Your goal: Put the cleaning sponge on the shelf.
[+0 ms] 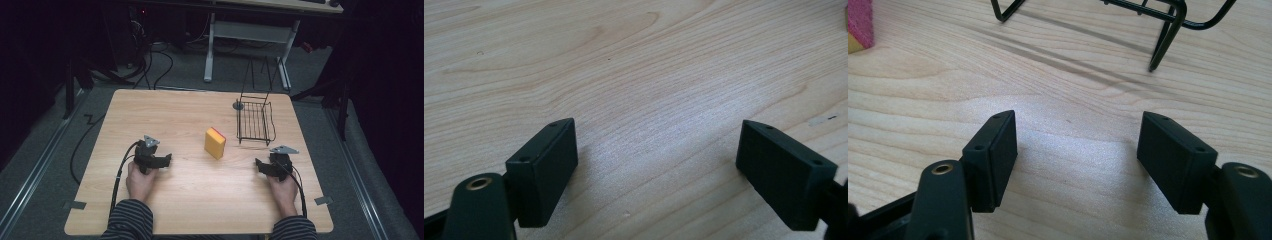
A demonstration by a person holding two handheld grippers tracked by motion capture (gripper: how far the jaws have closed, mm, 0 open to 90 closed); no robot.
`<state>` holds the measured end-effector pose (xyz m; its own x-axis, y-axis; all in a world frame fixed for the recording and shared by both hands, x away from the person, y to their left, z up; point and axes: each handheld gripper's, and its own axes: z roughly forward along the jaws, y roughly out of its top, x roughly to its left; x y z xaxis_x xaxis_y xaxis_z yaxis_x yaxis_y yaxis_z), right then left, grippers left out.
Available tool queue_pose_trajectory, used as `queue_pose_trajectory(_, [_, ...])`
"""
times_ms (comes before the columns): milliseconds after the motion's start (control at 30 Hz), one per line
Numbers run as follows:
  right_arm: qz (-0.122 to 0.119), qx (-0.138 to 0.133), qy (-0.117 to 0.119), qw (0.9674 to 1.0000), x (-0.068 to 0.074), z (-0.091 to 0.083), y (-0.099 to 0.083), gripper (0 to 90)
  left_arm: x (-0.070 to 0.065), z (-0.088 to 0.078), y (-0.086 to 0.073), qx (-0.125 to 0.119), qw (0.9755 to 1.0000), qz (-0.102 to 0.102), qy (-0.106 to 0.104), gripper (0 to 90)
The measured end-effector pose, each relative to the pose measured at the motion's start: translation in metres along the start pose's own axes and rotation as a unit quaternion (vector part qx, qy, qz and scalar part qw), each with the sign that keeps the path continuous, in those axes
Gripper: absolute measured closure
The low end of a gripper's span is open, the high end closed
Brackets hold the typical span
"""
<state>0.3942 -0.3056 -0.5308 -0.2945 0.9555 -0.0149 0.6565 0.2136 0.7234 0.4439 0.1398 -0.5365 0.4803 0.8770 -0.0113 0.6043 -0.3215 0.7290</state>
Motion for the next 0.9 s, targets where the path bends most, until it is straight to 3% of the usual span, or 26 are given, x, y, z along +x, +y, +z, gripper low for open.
queue_pose_trajectory(200, [-0.001, 0.001, 0.000, 1.0000, 0.001, 0.000, 0.000, 31.0, 0.000, 0.000, 0.000, 0.001, 1.0000, 0.001, -0.001, 17.4])
queue_pose_trajectory(333, [0.005, 0.015, 0.006, 0.9999, 0.000, -0.003, 0.002, 31.3, 0.000, 0.000, 0.000, 0.001, 1.0000, 0.001, -0.002, 17.4])
queue_pose_trajectory(600, [0.015, -0.022, 0.030, 0.9992, 0.000, -0.018, 0.007, 33.4, 0.000, 0.000, 0.000, -0.001, 1.0000, -0.001, -0.002, 17.4])
queue_pose_trajectory(900, [0.016, -0.044, 0.046, 0.9978, 0.004, -0.030, 0.011, 33.8, 0.000, 0.000, 0.000, -0.001, 1.0000, -0.001, -0.002, 17.4])
